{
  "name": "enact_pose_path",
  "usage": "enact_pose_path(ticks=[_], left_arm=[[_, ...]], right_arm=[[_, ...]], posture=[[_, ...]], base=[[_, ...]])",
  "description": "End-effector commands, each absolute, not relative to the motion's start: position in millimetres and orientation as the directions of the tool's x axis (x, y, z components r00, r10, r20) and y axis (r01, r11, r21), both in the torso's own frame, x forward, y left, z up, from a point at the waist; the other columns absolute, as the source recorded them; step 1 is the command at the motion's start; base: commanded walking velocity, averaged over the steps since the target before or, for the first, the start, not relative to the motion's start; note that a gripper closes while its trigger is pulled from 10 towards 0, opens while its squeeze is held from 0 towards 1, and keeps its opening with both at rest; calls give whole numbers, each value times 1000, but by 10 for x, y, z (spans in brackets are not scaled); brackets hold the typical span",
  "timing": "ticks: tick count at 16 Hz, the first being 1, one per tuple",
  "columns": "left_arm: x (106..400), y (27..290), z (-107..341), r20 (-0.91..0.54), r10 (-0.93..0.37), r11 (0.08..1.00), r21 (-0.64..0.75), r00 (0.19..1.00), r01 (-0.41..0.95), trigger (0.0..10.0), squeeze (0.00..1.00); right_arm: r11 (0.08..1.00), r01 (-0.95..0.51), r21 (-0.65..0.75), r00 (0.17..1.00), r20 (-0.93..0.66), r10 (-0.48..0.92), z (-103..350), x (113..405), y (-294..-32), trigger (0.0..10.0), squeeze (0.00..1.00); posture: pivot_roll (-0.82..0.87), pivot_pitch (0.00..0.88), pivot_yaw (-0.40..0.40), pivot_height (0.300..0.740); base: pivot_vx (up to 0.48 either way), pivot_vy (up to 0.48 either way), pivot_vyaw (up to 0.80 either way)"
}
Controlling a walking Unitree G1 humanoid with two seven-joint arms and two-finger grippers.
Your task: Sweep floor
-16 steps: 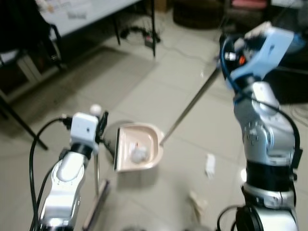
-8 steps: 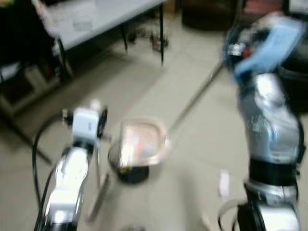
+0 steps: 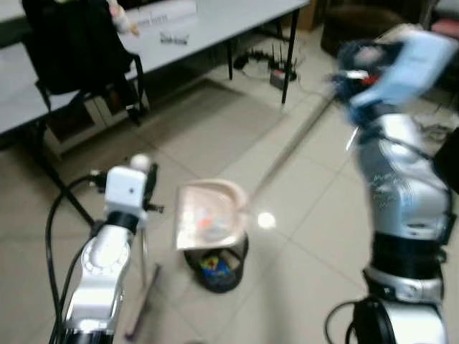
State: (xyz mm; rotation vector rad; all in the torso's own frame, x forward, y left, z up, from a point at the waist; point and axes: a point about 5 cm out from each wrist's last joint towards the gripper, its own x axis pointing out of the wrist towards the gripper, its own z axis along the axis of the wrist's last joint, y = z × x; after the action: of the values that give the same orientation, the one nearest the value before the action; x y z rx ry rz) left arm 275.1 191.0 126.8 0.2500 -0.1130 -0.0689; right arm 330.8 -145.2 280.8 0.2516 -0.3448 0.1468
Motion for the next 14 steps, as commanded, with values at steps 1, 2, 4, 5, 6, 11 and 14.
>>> enact_pose_path(ticks=[1, 2, 4, 5, 6, 11, 14], left_arm=[[2776, 1869, 1348, 137, -98, 964, 258, 986, 60, 10000, 0], [2779, 1868, 1339, 133, -99, 964, 258, 986, 62, 10000, 0], [2784, 1851, 1319, 124, -106, 964, 258, 987, 71, 10000, 0], [2783, 1848, 1316, 122, -108, 964, 257, 987, 73, 10000, 0], [2777, 1845, 1280, 109, -109, 964, 252, 988, 79, 10000, 0], [2764, 1842, 1203, 75, -113, 961, 261, 991, 90, 10000, 0], [2765, 1834, 1179, 64, -119, 960, 261, 991, 99, 10000, 0]], right_arm=[[960, -170, 222, 913, 403, 69, 2930, 3270, -1535, 10000, 0], [962, -166, 215, 912, 405, 67, 2930, 3272, -1538, 10000, 0], [977, -157, 147, 910, 406, 85, 2914, 3285, -1526, 10000, 0], [978, -156, 136, 909, 406, 89, 2912, 3287, -1521, 10000, 0], [978, -174, 112, 901, 419, 112, 2898, 3290, -1484, 10000, 0], [977, -211, -40, 885, 417, 208, 2815, 3311, -1333, 10000, 0], [959, -255, -128, 852, 439, 285, 2774, 3276, -1159, 10000, 0]], posture=[[-38, 37, 71, 740], [-38, 37, 72, 740], [-40, 37, 74, 740], [-40, 37, 74, 740], [-41, 38, 74, 740], [-38, 40, 74, 740], [-39, 40, 76, 740]], base=[[0, 0, 0], [0, 0, 0], [0, 0, 0], [0, 0, 0], [0, 0, 0], [0, 0, 0], [0, 0, 0]])
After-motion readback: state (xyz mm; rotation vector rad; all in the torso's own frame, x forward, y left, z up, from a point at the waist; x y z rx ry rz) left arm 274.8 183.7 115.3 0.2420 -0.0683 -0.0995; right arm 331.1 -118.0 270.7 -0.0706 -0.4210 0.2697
